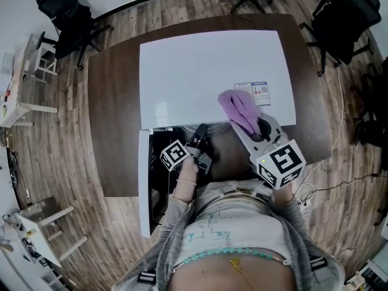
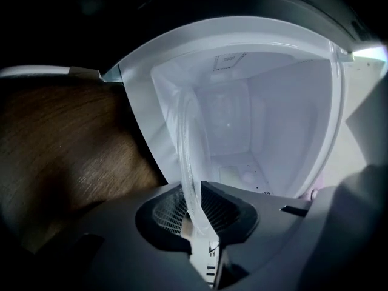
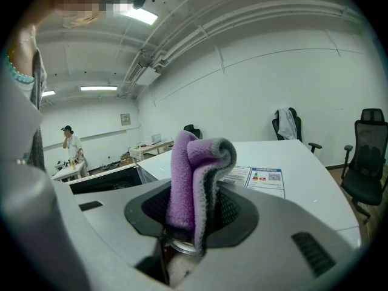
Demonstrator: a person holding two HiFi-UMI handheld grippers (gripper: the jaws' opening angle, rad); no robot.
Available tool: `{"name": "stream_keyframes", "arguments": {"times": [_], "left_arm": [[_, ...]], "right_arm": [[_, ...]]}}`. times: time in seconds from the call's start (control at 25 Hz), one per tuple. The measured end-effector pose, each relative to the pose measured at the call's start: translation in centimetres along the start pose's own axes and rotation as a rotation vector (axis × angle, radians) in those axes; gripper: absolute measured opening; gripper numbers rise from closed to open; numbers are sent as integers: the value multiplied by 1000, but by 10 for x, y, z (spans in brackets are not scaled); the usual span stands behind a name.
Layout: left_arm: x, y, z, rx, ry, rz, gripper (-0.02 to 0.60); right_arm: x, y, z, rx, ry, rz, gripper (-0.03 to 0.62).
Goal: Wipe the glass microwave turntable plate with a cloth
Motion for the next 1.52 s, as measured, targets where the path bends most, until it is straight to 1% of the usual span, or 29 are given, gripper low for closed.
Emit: {"name": "stream_keyframes", "arguments": {"times": [0.36, 0.96, 1.52], "left_arm": [[0, 6, -4, -3, 21, -9, 66], [3, 18, -17, -7, 23, 2, 66], [1, 33, -25, -35, 21, 6, 66]], "right_arm": [[0, 0, 1, -5, 4, -1, 133], [-1, -1, -1, -14, 13, 0, 133], [-3, 2, -1, -19, 19, 3, 133]]}}
Point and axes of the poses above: the fingertips, and each gripper's own axes: y backward along the fingers, x to its left, z out of its top, the point moved 4 cm from there along y, backward along the fingers, and after that the axes turned 2 degrees about -x, right-handed, at the moved point
